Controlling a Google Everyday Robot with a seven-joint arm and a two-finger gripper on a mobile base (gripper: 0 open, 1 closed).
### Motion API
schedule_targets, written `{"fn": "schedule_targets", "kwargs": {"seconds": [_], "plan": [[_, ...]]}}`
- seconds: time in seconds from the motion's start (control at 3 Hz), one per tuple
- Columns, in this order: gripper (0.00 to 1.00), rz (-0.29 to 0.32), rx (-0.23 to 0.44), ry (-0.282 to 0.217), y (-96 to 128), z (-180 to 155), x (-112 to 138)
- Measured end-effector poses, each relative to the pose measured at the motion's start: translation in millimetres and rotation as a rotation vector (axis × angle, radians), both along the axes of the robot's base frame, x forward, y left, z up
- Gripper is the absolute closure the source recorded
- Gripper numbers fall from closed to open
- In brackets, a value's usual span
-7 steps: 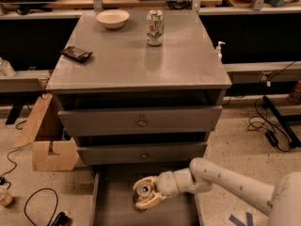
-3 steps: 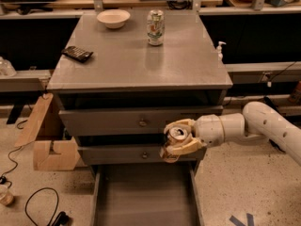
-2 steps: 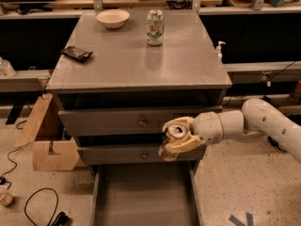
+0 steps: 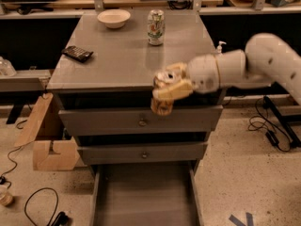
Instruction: Pick orange can from bottom drawer and place on counter
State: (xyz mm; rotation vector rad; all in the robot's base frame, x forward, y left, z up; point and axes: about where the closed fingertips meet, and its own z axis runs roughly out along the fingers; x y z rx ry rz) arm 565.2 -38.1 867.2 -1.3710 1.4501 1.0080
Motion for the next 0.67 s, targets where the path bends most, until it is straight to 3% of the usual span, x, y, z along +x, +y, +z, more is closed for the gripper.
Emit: {"fn": "schedule_targets", "kwargs": {"seconds": [0.33,0.67], "plan": [[1.00,-0.056,-0.020,-0.034,9.9,61.2,35.9],[1.00,-0.153,-0.008,-0.097,8.3,106.0,81.6]]}}
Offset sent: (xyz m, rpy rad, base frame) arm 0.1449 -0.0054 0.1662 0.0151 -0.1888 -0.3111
